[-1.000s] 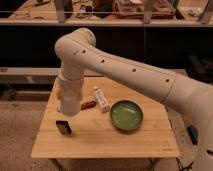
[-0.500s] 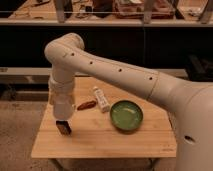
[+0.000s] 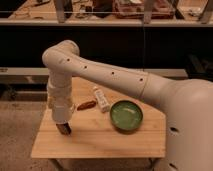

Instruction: Place the ceramic cup over the eraser

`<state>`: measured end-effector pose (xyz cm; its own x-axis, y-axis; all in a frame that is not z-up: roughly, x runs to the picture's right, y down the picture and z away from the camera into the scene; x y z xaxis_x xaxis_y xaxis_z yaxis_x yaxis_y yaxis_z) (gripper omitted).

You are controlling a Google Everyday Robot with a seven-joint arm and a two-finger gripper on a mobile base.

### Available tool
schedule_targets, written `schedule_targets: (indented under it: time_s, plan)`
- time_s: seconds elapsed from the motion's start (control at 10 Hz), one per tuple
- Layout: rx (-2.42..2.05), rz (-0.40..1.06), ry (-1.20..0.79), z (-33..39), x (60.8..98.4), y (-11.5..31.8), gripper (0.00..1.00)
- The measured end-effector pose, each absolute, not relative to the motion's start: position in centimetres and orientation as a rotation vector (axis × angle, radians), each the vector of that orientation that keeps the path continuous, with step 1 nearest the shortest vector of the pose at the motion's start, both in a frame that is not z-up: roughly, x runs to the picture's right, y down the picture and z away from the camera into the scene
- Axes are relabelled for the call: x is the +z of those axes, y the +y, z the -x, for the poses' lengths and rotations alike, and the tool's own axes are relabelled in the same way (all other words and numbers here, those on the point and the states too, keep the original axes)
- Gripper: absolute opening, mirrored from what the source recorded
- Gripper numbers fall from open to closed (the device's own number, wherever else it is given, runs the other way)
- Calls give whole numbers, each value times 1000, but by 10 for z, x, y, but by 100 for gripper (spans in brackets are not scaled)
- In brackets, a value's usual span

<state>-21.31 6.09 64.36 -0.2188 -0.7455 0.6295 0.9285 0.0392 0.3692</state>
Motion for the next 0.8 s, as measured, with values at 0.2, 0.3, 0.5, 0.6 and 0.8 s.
schedule_targets:
  time_s: [0.2, 0.3, 0.5, 0.6, 0.8]
  plan:
    - [-1581, 293, -881, 217, 653, 68, 0]
    - [-1584, 299, -883, 219, 658, 71, 0]
    - [-1586, 307, -879, 220, 668, 76, 0]
    - [-1593, 314, -877, 222, 674, 80, 0]
    - [-1607, 324, -877, 227, 682, 87, 0]
